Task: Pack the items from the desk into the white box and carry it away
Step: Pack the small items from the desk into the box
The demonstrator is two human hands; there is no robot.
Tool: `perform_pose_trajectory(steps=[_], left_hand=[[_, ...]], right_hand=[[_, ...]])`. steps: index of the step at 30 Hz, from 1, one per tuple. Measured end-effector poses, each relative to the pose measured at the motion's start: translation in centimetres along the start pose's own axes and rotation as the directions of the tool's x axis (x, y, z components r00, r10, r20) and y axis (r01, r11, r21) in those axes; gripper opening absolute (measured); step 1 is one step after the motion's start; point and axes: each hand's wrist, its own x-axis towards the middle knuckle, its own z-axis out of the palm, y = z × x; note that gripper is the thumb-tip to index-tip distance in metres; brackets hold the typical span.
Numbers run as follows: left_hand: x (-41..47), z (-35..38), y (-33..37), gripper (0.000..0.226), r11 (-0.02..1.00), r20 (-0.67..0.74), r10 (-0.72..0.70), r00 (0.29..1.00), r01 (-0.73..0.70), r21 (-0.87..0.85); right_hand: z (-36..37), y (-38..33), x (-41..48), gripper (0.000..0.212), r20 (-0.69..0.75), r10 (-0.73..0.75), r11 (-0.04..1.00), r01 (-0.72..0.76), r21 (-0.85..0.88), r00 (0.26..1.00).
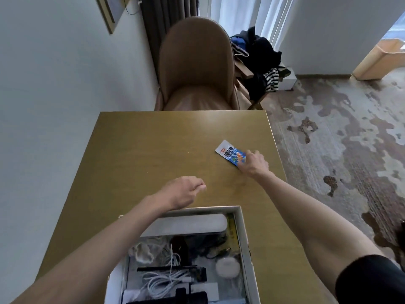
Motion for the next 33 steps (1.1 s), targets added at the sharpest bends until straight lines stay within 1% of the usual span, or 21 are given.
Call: perform_pose_trajectory(steps=[2,4,6,8,10,12,16,17,19,21,23,25,28,30,31,32,33], left_hand=[[-0.6,0.6,-0.6,0.033,0.984,0.103,0.054,0.993,-0.035,-0.173],[-1.0,1.1,-1.2,0.034,0.963,0.204,0.119,0.972,-0.063,-0.262],[-1.2,1.6,-1.8,0.038,0.956,0.243,0.163,0.956,-0.093,-0.278],[-0.9,2.0,-2.1,0.039,0.955,0.212,0.202,0.956,-0.143,-0.261],[-0.6,2.4,-2.2,0.033,0.960,0.183,0.223,0.958,-0.182,-0.215],[-0.5,2.7,-2.1,0.028,0.972,0.168,0.208,0.964,-0.184,-0.144],[-0.8,2.5,-1.7,0.029,0.985,0.162,0.165,0.973,-0.155,-0.074],[-0.9,2.4,-1.6,0.027,0.987,0.164,0.152,0.975,-0.143,-0.067],[-1.3,2.2,-1.3,0.024,0.992,0.149,0.126,0.981,-0.122,-0.038],[-1.8,2.0,-0.9,0.030,0.993,0.125,0.105,0.987,-0.111,0.040],[-2.2,1.9,-0.5,0.041,0.985,0.095,0.070,0.993,-0.084,0.153],[-2.8,2.1,-0.1,0.045,0.980,0.046,0.030,0.998,-0.038,0.193],[-4.7,2.1,-0.6,0.034,0.987,-0.047,-0.026,0.999,0.033,0.158],[-7.1,1.9,-1.3,0.028,0.991,-0.141,-0.053,0.989,0.070,0.114],[-8.5,2.0,-1.9,0.027,0.993,-0.214,-0.060,0.975,0.081,0.089],[-10.0,2.1,-2.5,0.025,0.994,-0.310,-0.075,0.948,0.096,0.053],[-11.7,2.3,-3.2,0.023,0.994,-0.416,-0.103,0.903,0.113,0.000]], right_hand=[[0.7,0.3,1.8,0.065,0.041,0.025,0.999,-0.024,-0.046,0.999],[1.4,0.6,2.9,0.078,0.073,0.040,0.996,-0.033,-0.085,0.997],[2.2,1.0,3.5,0.083,0.044,0.034,0.993,-0.029,-0.118,0.998],[2.6,1.3,3.9,0.083,-0.005,0.034,0.995,-0.035,-0.093,0.999],[2.7,1.7,3.9,0.081,-0.003,0.059,0.997,-0.059,-0.045,0.998],[2.7,2.0,3.6,0.074,0.050,0.091,0.995,-0.092,0.036,0.995],[2.6,2.7,1.8,0.035,0.111,0.051,0.968,-0.077,0.239,0.992],[2.3,2.6,1.0,0.030,0.115,0.028,0.951,-0.062,0.303,0.993],[1.0,2.2,-0.9,0.024,0.073,-0.033,0.896,-0.003,0.445,0.997],[-1.0,1.6,-3.3,0.020,-0.007,-0.088,0.819,0.077,0.568,0.996],[-3.3,1.0,-6.5,0.021,-0.065,-0.160,0.731,0.162,0.663,0.985],[-5.3,0.7,-10.2,0.019,-0.100,-0.263,0.661,0.255,0.706,0.960],[-7.1,0.7,-15.6,0.009,-0.068,-0.449,0.601,0.357,0.715,0.891],[-7.3,0.7,-18.4,0.010,0.003,-0.549,0.619,0.404,0.673,0.836],[-7.1,0.7,-19.5,0.011,0.043,-0.585,0.644,0.431,0.633,0.810],[-6.8,0.6,-20.5,0.011,0.084,-0.610,0.670,0.457,0.585,0.788],[-6.5,0.5,-21.3,0.009,0.127,-0.631,0.695,0.485,0.531,0.765]])
